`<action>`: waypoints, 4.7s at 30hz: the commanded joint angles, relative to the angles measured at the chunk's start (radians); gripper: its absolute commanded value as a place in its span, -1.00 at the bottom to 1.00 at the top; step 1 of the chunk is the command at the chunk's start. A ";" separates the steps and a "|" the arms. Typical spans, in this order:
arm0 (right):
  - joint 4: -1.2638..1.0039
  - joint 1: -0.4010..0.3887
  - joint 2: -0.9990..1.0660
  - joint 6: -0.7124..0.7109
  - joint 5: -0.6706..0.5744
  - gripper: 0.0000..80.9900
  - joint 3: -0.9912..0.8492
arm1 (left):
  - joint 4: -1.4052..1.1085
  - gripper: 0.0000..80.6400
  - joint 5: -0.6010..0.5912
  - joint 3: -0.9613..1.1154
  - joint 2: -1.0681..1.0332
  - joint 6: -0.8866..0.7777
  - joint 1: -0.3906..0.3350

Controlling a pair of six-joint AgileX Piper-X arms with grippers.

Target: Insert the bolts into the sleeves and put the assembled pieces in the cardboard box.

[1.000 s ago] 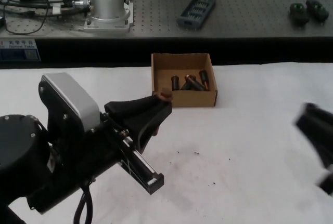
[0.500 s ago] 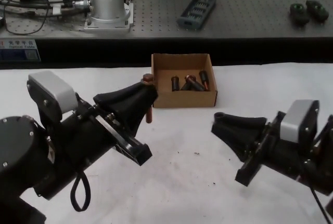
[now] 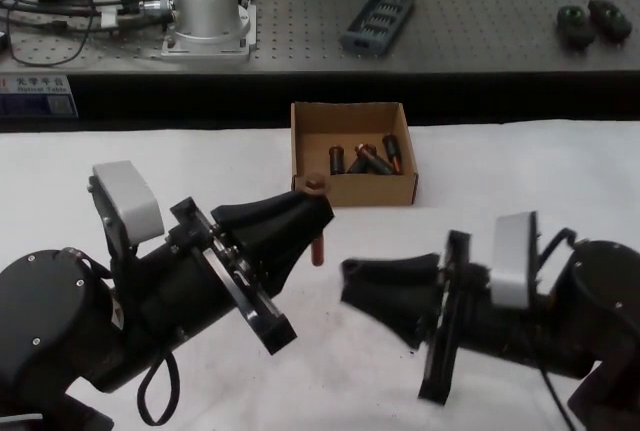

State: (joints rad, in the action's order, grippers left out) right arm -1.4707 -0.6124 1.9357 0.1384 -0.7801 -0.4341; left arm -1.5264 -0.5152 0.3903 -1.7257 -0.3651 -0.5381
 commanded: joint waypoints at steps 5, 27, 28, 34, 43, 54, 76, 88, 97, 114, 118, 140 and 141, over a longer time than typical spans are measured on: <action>-0.016 -0.042 0.004 -0.065 -0.015 -0.82 -0.006 | -0.027 -0.98 -0.070 0.009 0.001 -0.001 0.003; 0.044 -0.040 0.002 0.063 0.071 -0.82 -0.042 | 0.008 -0.98 0.058 0.025 -0.002 -0.048 0.003; 0.044 -0.040 0.002 0.063 0.071 -0.82 -0.042 | 0.017 -0.98 0.058 0.029 -0.007 -0.048 0.003; 0.044 -0.036 0.002 0.068 0.083 -0.82 -0.042 | -0.027 -0.98 0.064 0.043 -0.084 -0.079 0.006; 0.044 -0.015 0.002 0.070 0.094 -0.82 -0.042 | -0.027 -0.98 0.057 0.053 -0.106 -0.085 0.008; 0.044 -0.016 0.002 0.070 0.098 -0.82 -0.042 | -0.027 -0.98 0.059 0.056 -0.106 -0.177 0.008; 0.044 -0.016 0.002 0.073 0.098 -0.82 -0.042 | -0.027 -0.98 0.010 0.065 -0.082 -0.148 0.008; 0.044 -0.016 0.002 0.078 0.098 -0.82 -0.042 | -0.027 -0.98 -0.014 0.048 -0.055 -0.145 0.008; 0.044 -0.012 0.002 0.086 0.091 -0.82 -0.042 | -0.027 -0.98 -0.012 0.040 -0.055 -0.100 0.008; 0.044 -0.006 0.002 0.091 0.068 -0.82 -0.042 | 0.030 -0.98 -0.012 0.042 -0.118 -0.068 0.008; 0.044 -0.003 0.002 0.094 0.068 -0.82 -0.042 | 0.005 -0.98 -0.012 0.042 -0.123 -0.070 0.008; 0.044 -0.004 0.004 0.094 0.003 -0.82 -0.042 | -0.027 -0.98 -0.005 0.042 -0.091 -0.103 0.008; 0.044 -0.004 0.004 0.094 -0.006 -0.82 -0.042 | -0.027 -0.98 -0.005 0.042 -0.084 -0.103 0.008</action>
State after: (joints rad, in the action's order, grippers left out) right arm -1.4099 -0.6179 1.9357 0.2299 -0.7277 -0.4685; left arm -1.5287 -0.5355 0.4259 -1.8228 -0.4638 -0.5309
